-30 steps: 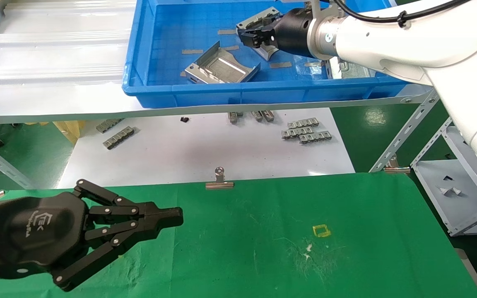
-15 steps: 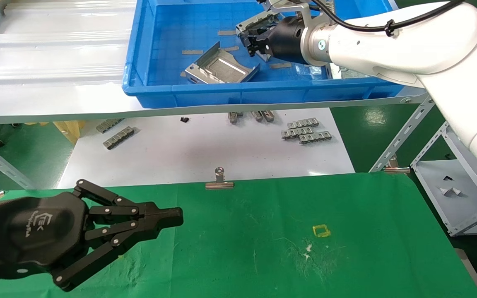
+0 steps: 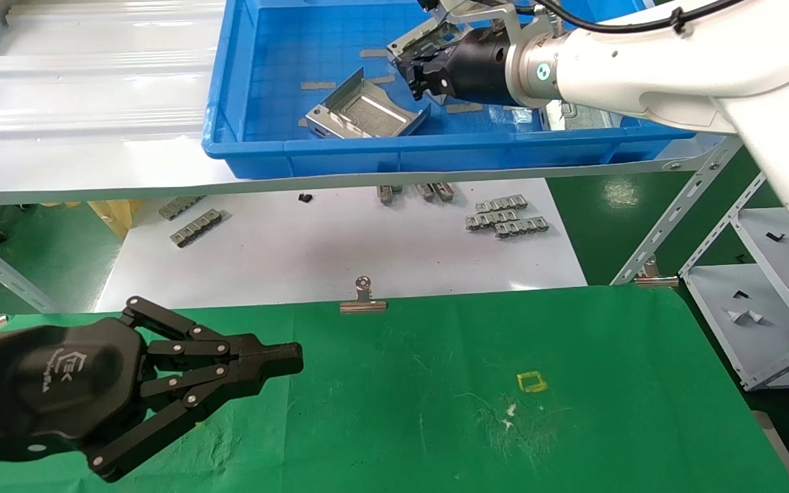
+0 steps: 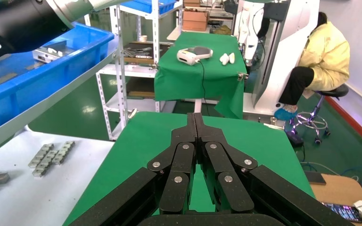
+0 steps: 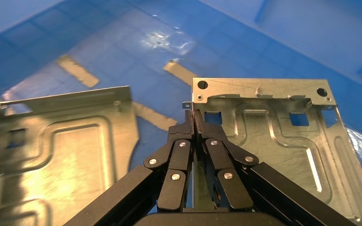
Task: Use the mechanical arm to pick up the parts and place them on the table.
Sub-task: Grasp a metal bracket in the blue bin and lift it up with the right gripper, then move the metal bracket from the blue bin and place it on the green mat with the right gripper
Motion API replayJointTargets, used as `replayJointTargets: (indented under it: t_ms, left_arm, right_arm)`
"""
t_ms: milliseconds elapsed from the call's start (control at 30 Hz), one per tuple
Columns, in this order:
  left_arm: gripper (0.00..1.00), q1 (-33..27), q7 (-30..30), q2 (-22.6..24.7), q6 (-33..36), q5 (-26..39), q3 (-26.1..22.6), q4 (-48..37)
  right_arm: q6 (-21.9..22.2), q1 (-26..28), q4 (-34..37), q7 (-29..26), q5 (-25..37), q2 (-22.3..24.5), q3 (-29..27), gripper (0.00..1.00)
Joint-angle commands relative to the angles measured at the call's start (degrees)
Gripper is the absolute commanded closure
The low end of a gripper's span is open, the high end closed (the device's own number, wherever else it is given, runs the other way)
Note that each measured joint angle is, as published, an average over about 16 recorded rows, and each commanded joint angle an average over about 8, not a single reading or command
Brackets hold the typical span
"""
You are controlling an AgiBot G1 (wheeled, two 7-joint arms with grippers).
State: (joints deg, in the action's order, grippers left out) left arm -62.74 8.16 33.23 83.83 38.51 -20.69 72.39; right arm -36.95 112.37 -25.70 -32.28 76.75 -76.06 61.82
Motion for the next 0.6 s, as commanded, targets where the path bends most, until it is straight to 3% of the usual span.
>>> replayJointTargets:
  t_ms: [33,267,300,600]
  left_arm:
    - [0.91,0.0,0.0,0.0,0.0,0.0,0.0,0.0]
    - [0.04,0.0,0.0,0.0,0.0,0.0,0.0,0.0]
    - [0.0,0.0,0.0,0.0,0.0,0.0,0.0,0.0]
    - [0.0,0.0,0.0,0.0,0.0,0.0,0.0,0.0]
  right_arm:
    - [-1.0,0.5,0.3,1.7,-1.3,0.2,-0.5,1.0]
    - [-14.5,2.6,-2.9,14.5,-8.9,6.5,-5.3,1.0]
    - [-17.4,2.8,-3.6,16.7,-10.3,7.8,-6.1,1.0]
    - [-44.6,3.9,-7.3,31.6,-18.4,20.1,-9.7,1.0]
